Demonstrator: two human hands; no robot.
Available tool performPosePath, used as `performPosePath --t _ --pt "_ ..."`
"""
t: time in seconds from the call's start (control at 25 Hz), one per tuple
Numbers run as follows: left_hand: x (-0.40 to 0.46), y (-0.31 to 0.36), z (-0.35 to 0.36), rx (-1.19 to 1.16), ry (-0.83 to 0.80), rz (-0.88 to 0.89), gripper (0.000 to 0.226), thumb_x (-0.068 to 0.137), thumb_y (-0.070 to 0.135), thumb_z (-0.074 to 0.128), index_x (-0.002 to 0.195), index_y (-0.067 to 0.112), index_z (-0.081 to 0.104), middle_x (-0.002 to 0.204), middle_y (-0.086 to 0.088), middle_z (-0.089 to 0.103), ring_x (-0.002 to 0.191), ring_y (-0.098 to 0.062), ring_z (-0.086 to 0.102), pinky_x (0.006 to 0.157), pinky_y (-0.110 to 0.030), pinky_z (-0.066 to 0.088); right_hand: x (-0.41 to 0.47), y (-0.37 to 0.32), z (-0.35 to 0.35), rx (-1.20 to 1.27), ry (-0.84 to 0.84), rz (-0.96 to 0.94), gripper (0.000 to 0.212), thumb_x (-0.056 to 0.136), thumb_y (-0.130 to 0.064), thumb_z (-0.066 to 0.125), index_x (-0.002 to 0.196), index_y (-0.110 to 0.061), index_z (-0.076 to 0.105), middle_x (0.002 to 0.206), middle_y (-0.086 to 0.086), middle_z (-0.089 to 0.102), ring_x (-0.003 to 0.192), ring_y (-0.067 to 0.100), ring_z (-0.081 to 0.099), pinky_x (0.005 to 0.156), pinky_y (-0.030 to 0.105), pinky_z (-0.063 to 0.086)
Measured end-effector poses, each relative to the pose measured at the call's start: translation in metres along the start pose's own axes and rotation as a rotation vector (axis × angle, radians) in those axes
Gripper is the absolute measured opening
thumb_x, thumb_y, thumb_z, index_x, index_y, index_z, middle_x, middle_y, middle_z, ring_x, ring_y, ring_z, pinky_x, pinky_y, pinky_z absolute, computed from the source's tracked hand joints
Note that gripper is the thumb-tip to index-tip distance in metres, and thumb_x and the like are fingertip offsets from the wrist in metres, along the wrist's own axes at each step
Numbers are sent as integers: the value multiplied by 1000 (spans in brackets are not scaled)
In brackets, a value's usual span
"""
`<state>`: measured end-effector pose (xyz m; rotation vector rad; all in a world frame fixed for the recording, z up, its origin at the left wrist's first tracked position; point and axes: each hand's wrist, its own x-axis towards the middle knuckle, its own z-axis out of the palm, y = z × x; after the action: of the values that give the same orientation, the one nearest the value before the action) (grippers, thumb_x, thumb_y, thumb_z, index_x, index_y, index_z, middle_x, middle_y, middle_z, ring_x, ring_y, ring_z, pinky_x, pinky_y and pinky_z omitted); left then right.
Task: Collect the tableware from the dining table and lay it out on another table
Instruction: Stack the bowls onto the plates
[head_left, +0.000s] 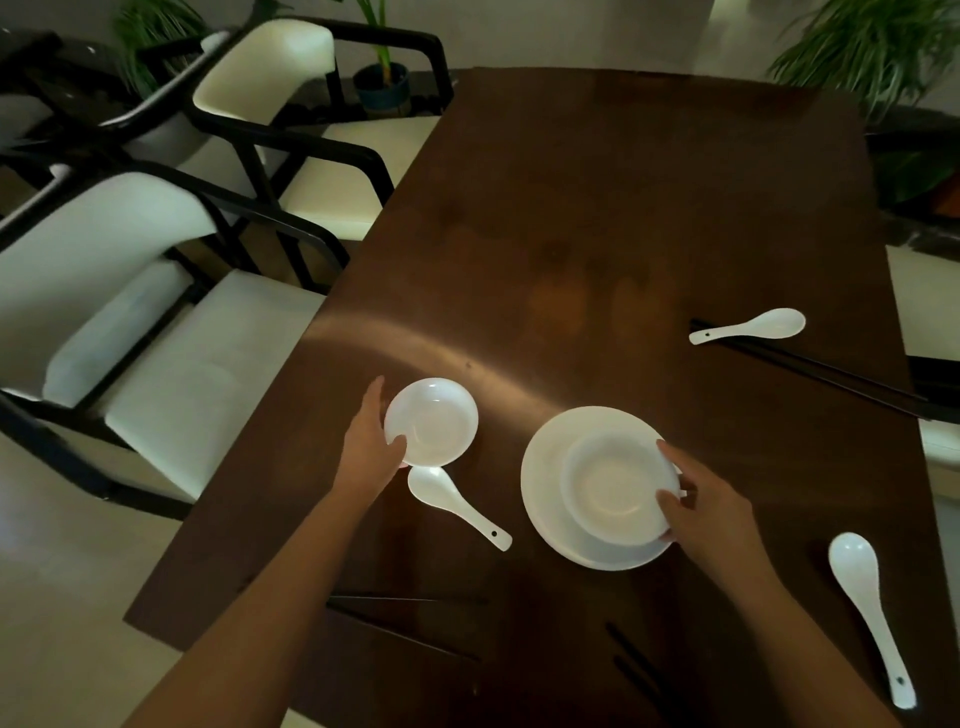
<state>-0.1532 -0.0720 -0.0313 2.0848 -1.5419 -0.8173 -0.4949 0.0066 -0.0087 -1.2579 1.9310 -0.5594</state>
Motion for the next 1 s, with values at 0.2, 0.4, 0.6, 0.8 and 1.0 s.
performPosePath --t 0.2,0.4,0.6,0.8,1.0 --pt "-6 17 -11 -558 -62 -361 27 84 -3 57 108 6 62 106 -12 60 104 -33 59 66 -32 55 0 -1 -1 26 -16 25 51 88 -13 58 135 -26 44 128 9 56 96 14 51 82 46 56" --pt "-22 59 -18 -750 -137 -280 22 86 0 56 103 11 64 104 -9 65 95 -24 64 66 -29 57 -4 0 -4 97 -36 7 49 90 -12 54 136 -27 43 125 7 55 98 15 51 87 48 54" --pt "-64 117 25 -675 -338 -160 28 84 -3 57 105 15 64 94 -2 68 84 -15 66 55 -23 58 -4 4 -3 226 -32 84 35 96 -20 45 130 -27 51 114 -2 53 98 16 53 81 41 58" --pt "-85 139 64 -562 -395 -127 29 84 -1 59 109 9 66 98 -8 65 95 -25 63 67 -33 60 0 6 -3 397 -76 187 17 97 -19 44 106 -28 55 104 -3 55 79 11 58 48 15 52" --pt "-88 136 75 -393 -325 -79 31 83 2 61 114 4 64 72 2 53 84 -23 59 76 -44 58 -3 5 0 545 -44 249 24 96 -29 46 116 -21 57 112 2 58 97 19 60 61 28 57"
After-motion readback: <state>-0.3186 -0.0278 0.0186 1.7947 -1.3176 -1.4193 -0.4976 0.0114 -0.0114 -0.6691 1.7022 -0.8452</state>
